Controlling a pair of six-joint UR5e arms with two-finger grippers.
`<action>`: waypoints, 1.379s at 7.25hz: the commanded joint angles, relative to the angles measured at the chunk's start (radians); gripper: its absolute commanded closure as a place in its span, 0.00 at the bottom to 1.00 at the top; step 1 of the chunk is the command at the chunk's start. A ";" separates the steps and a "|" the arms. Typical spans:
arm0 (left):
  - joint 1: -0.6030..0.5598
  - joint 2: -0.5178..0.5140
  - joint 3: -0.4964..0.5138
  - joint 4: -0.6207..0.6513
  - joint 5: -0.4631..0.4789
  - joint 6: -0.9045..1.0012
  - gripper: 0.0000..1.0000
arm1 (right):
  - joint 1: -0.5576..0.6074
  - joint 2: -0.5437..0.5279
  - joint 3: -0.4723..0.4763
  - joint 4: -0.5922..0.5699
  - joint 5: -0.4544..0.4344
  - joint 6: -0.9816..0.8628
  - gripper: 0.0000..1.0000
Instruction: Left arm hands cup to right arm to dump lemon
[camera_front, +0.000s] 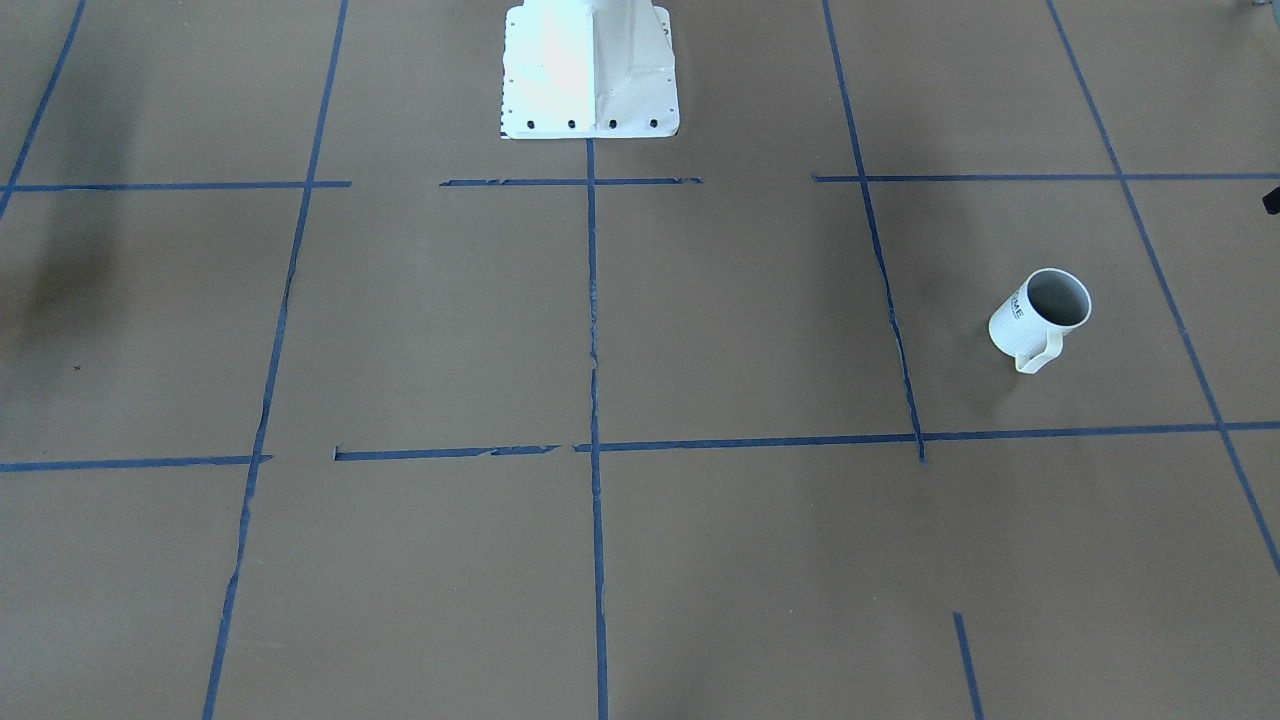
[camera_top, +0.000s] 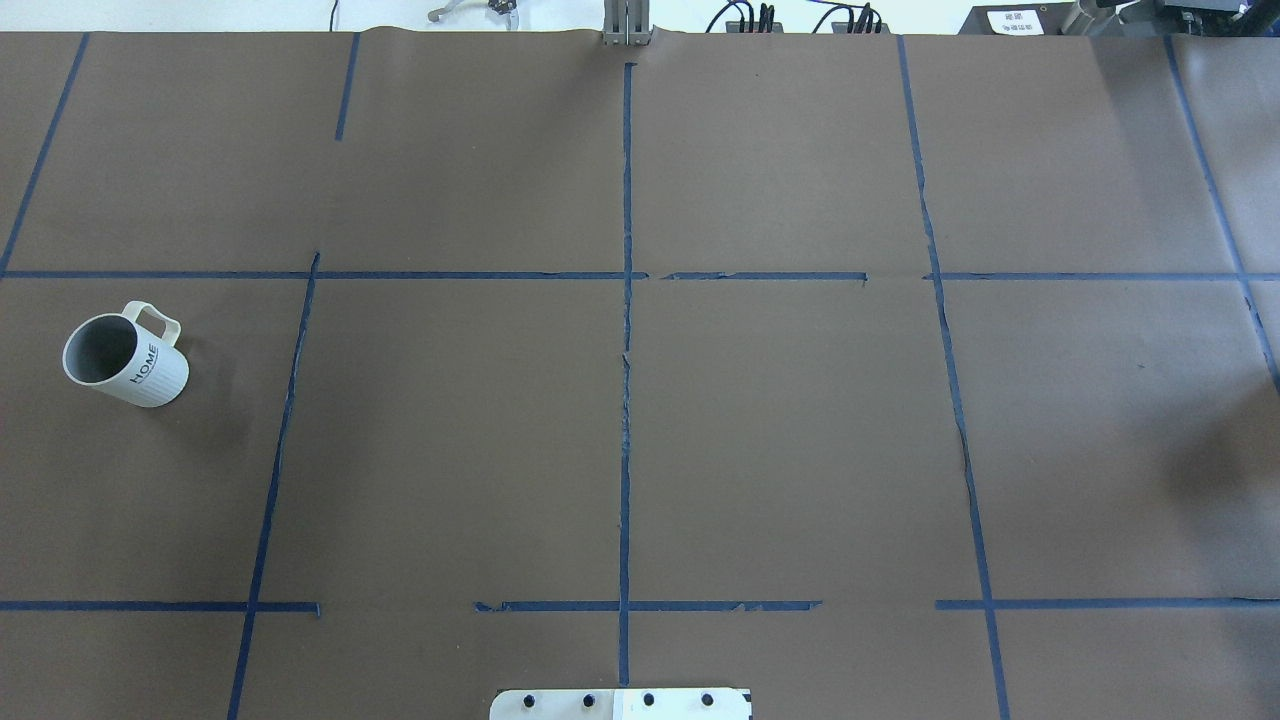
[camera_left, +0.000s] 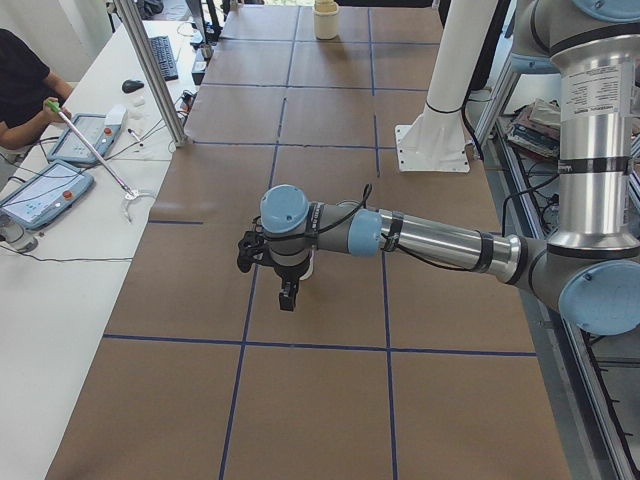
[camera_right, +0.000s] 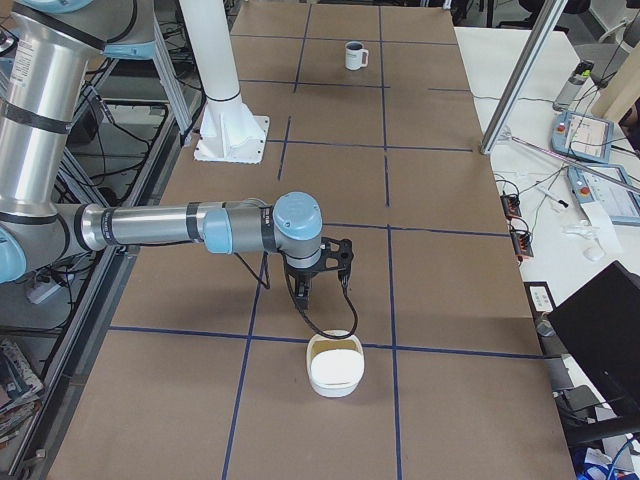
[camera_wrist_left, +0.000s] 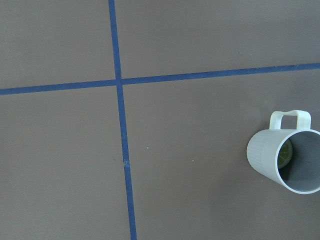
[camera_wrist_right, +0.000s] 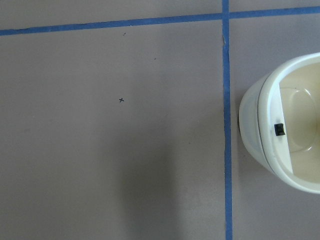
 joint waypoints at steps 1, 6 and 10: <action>0.000 0.000 -0.010 -0.001 -0.003 -0.002 0.00 | 0.000 0.000 0.001 0.000 0.012 0.009 0.00; 0.212 -0.024 -0.021 -0.247 -0.041 -0.322 0.00 | -0.003 0.000 0.015 0.121 0.085 0.039 0.00; 0.414 -0.086 0.057 -0.318 0.149 -0.539 0.00 | -0.051 -0.002 0.015 0.250 0.085 0.162 0.00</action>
